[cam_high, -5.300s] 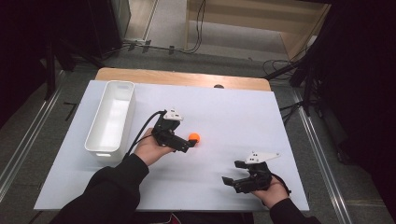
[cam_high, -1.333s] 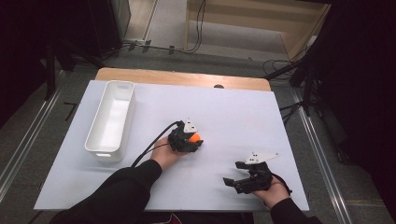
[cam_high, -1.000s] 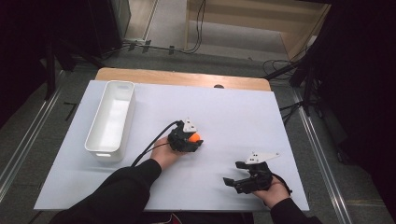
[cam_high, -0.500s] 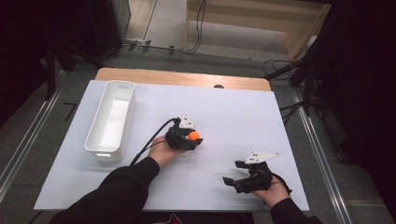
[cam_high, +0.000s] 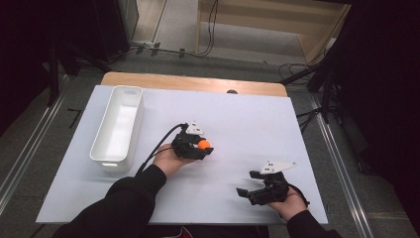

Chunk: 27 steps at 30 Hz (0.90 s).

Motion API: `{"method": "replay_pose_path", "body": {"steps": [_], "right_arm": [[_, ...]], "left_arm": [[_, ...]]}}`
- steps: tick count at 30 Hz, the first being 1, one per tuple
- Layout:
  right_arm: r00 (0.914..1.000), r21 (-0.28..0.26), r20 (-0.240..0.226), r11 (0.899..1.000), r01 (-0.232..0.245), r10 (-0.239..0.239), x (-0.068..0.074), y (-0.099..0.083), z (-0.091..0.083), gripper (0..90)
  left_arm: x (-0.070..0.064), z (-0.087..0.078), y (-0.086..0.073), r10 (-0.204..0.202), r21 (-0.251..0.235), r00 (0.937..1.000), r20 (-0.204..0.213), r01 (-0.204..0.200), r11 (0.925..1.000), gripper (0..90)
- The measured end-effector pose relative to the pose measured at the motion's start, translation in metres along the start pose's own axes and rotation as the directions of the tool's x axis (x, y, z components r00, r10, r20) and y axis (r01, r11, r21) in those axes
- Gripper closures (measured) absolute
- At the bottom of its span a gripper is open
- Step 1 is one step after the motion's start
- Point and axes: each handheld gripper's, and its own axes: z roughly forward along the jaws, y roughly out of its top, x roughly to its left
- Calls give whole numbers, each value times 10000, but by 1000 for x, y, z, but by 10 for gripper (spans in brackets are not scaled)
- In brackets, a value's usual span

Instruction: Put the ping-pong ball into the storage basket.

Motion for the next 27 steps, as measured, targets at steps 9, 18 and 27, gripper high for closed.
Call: {"method": "replay_pose_path", "body": {"steps": [9,18,27], "right_arm": [[10000,8,11,10000,-22,22,0,0,0,131],[10000,39,8,10000,-46,46,0,0,-1,131],[10000,54,3,10000,-33,33,-1,0,-1,131]], "left_arm": [[-6,-10,2,117,221,9994,338,-124,9997,504],[-6,-19,4,183,432,9985,518,-206,9989,504],[-8,-27,5,220,530,9972,719,-259,9983,504]]}}
